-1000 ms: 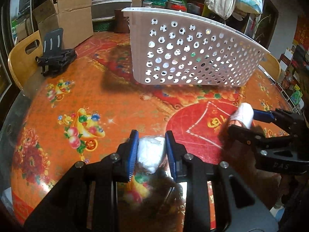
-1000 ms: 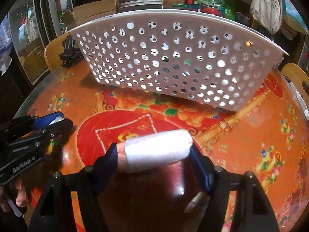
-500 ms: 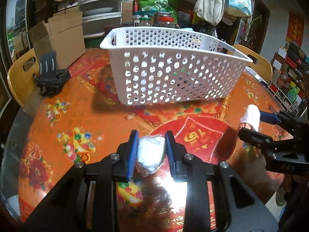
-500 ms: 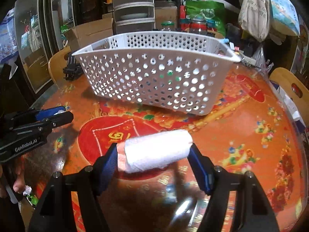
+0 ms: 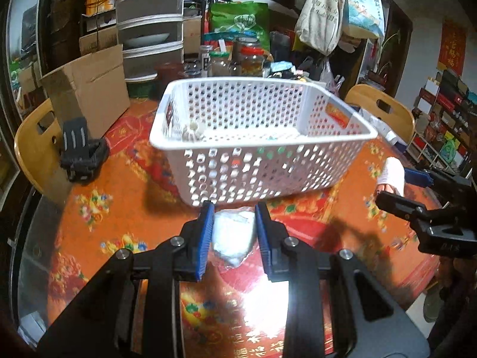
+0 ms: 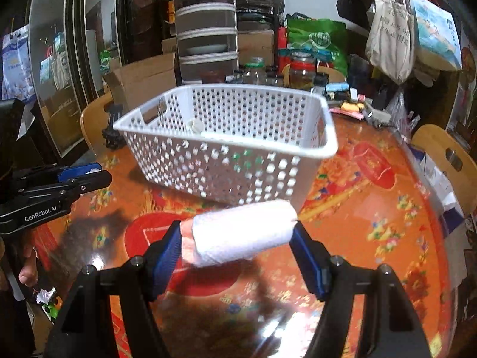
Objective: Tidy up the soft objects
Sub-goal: 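Carry the bundle with the left tool over the basket while the right tool carries the roll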
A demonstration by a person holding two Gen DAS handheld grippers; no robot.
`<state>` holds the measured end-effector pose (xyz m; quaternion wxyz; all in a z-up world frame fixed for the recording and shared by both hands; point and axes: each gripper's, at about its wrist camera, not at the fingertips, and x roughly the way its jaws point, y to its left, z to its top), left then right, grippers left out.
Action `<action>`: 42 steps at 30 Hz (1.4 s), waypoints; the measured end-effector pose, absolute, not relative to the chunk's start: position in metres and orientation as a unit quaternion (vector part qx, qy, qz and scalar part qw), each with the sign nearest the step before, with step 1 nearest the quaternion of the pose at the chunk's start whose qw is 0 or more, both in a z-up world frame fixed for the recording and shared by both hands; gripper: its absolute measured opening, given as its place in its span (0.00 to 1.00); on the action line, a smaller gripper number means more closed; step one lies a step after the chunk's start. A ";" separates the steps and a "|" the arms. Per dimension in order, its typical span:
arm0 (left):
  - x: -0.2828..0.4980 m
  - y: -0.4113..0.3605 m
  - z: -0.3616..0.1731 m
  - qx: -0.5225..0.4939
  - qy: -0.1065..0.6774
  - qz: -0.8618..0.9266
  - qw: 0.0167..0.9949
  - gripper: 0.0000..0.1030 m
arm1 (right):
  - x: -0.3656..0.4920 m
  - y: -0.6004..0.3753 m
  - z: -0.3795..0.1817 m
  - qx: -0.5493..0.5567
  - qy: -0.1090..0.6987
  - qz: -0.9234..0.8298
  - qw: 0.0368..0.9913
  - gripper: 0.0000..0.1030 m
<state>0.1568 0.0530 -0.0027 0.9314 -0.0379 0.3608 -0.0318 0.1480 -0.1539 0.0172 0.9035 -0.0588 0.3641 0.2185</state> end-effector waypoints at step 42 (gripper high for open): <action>0.382 0.055 0.010 -0.036 0.445 0.001 0.895 0.25 | 0.329 -0.108 0.024 -0.099 0.401 0.171 0.895 0.69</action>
